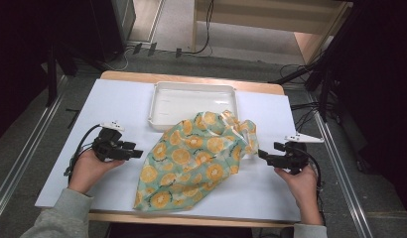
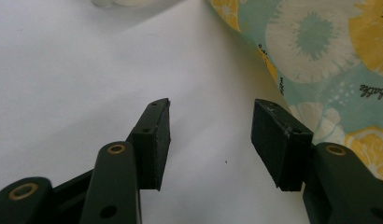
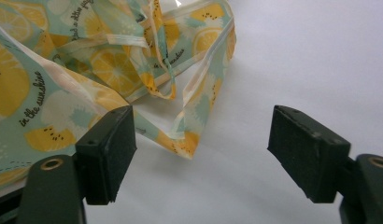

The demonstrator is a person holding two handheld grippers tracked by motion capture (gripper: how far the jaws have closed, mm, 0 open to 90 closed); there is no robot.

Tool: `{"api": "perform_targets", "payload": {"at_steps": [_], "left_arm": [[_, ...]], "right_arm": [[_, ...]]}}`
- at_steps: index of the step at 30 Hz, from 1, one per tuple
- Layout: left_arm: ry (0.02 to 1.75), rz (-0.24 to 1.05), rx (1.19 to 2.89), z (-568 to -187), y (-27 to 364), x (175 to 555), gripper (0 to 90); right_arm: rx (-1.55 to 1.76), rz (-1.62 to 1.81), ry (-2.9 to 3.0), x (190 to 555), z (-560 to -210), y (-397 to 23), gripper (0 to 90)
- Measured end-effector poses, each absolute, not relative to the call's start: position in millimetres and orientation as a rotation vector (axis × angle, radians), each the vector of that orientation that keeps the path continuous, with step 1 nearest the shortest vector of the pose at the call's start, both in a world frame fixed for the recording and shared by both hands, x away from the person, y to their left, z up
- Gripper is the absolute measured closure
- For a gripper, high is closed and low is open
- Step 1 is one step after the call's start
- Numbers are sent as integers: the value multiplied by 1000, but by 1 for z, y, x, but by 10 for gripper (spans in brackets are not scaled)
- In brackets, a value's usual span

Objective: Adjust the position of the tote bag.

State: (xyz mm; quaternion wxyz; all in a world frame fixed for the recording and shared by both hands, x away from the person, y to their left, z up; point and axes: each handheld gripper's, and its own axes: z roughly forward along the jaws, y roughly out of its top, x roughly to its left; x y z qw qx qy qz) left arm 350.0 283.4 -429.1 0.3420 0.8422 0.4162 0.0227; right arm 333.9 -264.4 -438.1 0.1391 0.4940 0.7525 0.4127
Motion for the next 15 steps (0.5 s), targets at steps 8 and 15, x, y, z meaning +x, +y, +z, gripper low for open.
{"api": "perform_targets", "payload": {"at_steps": [8, 15], "left_arm": [[1053, 80, 2205, -429, 281, 348, 421], [1036, 78, 2204, -428, 281, 348, 410]], "right_arm": [[1416, 1190, 2162, 332, -434, -262, 319], [1404, 1188, 2157, 331, -430, -259, 342]]}}
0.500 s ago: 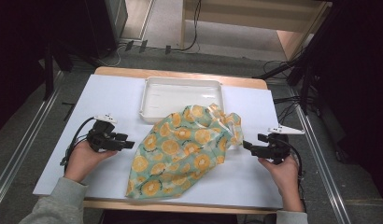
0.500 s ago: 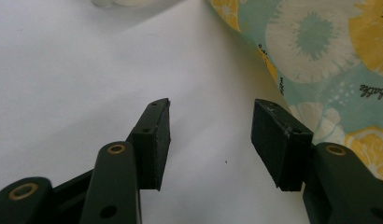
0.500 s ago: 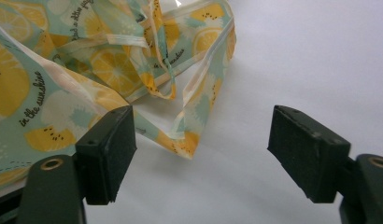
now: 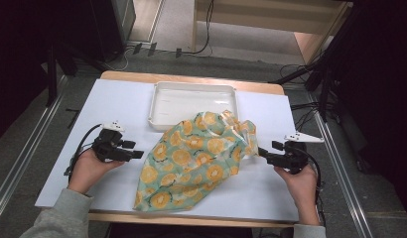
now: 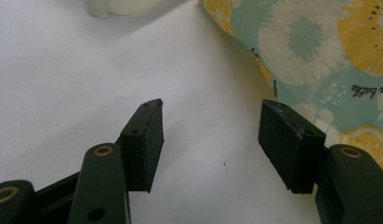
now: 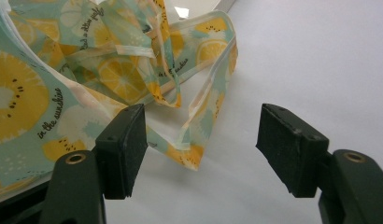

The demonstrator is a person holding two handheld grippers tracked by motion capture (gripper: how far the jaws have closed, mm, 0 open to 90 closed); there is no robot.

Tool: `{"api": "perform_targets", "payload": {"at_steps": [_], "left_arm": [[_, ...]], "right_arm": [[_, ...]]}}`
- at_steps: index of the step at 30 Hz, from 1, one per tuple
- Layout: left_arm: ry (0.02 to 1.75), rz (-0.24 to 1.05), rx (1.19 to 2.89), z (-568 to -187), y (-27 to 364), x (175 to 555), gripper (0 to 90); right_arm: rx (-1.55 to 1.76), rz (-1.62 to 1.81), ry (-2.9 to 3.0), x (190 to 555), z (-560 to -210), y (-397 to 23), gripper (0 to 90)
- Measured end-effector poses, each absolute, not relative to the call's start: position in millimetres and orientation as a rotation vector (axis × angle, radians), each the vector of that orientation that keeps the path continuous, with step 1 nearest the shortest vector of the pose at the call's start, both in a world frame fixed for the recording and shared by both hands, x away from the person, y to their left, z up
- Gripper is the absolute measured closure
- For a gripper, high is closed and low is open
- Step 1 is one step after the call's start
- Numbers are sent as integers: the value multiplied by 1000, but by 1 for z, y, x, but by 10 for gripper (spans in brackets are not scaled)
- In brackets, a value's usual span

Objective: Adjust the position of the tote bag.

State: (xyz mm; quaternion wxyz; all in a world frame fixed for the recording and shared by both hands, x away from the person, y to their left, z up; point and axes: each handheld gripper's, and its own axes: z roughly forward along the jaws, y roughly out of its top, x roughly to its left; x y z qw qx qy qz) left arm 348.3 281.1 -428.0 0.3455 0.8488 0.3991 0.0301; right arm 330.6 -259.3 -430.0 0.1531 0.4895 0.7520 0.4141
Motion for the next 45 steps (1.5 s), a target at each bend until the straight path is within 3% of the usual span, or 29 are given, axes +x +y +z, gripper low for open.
{"api": "perform_targets", "payload": {"at_steps": [45], "left_arm": [[998, 11, 2154, -424, 279, 355, 411]], "right_arm": [[1363, 1178, 2210, 321, -425, -254, 370]]}}
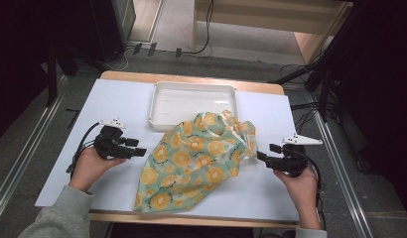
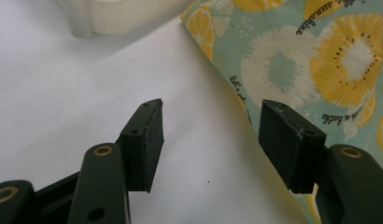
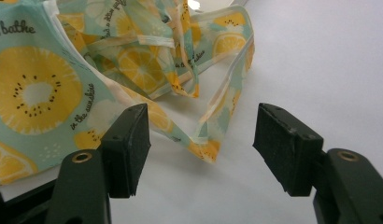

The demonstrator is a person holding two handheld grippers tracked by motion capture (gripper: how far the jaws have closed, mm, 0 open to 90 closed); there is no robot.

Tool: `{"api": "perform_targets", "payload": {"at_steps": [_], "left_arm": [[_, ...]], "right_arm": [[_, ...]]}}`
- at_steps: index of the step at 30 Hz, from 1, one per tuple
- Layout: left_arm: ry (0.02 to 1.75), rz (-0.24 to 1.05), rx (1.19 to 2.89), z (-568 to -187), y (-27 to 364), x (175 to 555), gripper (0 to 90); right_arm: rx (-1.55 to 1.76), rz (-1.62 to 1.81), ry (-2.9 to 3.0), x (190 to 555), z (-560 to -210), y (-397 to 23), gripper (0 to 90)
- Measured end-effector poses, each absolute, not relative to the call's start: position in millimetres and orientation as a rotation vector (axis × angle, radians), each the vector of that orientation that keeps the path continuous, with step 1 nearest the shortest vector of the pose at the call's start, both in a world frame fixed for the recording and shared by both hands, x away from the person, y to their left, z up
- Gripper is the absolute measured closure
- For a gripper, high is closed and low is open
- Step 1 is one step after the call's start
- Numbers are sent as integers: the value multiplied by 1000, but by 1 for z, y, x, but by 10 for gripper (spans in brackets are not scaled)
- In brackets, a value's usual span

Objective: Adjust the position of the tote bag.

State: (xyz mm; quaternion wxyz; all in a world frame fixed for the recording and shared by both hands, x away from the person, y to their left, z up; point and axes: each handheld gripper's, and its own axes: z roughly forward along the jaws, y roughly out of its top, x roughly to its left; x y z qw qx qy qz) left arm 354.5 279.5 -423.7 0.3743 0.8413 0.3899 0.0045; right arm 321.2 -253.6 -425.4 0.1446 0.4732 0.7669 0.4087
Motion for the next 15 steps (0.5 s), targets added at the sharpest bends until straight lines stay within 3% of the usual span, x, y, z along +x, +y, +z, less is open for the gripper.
{"api": "perform_targets", "payload": {"at_steps": [15], "left_arm": [[997, 15, 2159, -423, 278, 354, 412]], "right_arm": [[1330, 1193, 2233, 320, -406, -248, 359]]}}
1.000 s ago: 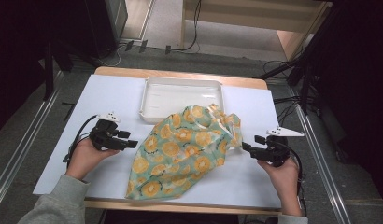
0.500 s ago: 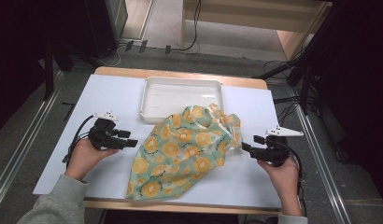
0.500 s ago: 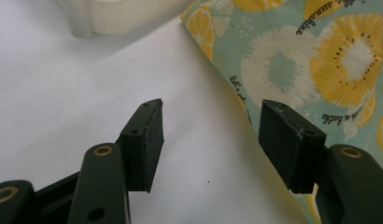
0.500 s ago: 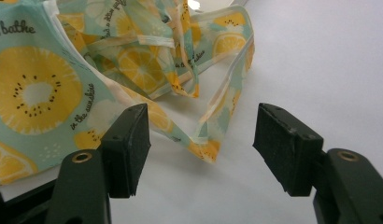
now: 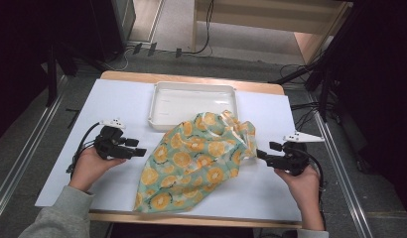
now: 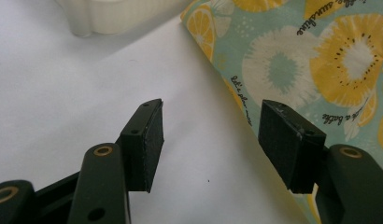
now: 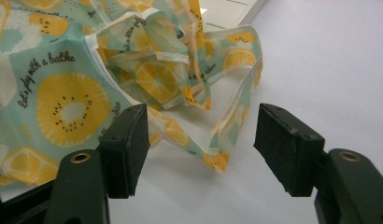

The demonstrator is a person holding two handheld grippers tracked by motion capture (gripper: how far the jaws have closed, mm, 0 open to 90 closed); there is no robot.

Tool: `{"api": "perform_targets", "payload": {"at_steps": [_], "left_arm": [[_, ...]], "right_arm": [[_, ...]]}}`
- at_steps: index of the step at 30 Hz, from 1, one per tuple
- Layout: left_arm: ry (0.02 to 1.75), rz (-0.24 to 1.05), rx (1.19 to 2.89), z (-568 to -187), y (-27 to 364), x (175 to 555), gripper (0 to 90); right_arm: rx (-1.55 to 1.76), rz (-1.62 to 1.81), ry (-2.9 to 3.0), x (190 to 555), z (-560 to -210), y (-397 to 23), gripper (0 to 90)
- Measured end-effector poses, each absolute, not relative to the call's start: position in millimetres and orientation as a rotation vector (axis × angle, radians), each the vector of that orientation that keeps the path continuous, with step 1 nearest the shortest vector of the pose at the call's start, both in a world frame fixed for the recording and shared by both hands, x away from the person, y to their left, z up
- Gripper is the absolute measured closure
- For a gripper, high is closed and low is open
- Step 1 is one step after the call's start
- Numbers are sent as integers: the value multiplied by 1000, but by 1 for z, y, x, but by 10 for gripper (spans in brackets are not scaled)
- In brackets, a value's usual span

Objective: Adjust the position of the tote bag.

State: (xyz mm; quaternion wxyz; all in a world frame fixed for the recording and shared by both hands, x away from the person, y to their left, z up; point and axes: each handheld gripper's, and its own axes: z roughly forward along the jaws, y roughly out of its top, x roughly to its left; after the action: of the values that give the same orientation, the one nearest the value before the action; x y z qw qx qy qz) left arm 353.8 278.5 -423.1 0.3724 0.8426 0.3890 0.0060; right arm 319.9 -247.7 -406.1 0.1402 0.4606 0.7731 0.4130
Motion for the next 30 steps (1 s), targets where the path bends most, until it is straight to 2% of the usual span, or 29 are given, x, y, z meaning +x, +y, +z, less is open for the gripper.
{"api": "perform_targets", "payload": {"at_steps": [15, 30], "left_arm": [[999, 25, 2151, -422, 279, 352, 411], [998, 27, 2163, -422, 279, 352, 410]], "right_arm": [[1263, 1228, 2269, 329, -373, -217, 336], [1234, 1191, 2362, 364, -381, -181, 290]]}}
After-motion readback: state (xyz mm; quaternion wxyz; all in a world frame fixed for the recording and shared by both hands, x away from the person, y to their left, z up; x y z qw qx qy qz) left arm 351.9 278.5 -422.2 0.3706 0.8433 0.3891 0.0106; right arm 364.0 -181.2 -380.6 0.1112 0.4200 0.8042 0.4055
